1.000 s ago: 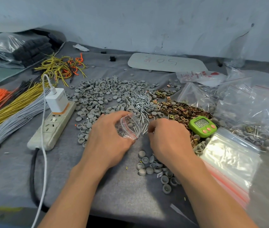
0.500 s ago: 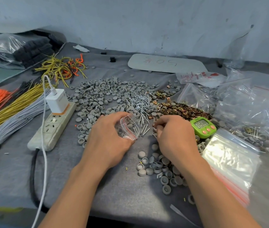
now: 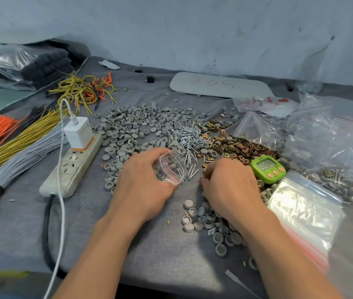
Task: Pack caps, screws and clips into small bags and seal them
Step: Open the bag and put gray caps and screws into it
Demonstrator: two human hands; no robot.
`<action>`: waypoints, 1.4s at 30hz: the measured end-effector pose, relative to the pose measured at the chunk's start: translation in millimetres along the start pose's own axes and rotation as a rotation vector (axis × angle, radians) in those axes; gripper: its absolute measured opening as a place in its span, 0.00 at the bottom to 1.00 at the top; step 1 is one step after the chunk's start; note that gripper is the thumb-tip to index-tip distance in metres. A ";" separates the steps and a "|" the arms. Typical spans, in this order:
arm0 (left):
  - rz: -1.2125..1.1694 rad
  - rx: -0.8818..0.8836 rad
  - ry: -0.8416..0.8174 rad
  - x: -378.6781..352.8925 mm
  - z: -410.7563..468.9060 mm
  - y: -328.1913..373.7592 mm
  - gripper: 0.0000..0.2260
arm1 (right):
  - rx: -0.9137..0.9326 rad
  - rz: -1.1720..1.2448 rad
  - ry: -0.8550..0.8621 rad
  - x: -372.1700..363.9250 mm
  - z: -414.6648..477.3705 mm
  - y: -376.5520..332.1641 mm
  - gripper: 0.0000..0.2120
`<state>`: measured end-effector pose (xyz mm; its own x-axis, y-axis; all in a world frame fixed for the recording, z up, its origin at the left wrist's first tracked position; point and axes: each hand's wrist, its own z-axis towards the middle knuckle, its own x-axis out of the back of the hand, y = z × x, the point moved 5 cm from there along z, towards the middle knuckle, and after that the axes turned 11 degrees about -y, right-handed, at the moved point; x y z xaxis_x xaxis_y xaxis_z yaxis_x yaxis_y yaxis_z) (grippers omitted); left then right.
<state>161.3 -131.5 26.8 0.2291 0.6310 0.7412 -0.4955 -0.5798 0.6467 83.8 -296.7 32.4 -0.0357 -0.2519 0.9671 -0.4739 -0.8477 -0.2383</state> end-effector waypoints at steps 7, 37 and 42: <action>-0.013 -0.016 0.001 -3.3 0.8 4.2 0.22 | 0.266 0.534 0.197 16.4 -4.9 -8.5 0.06; -0.068 -0.052 -0.012 -0.9 1.2 -0.9 0.25 | 0.262 0.452 0.218 5.2 5.2 -11.8 0.09; -0.016 -0.055 -0.058 -9.0 4.0 5.5 0.26 | 0.507 0.339 0.293 17.3 -14.5 -38.6 0.04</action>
<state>159.9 -142.5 24.4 0.2850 0.6082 0.7409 -0.5361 -0.5396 0.6492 88.7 -261.6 59.6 -0.3810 -0.4662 0.7984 0.0747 -0.8762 -0.4760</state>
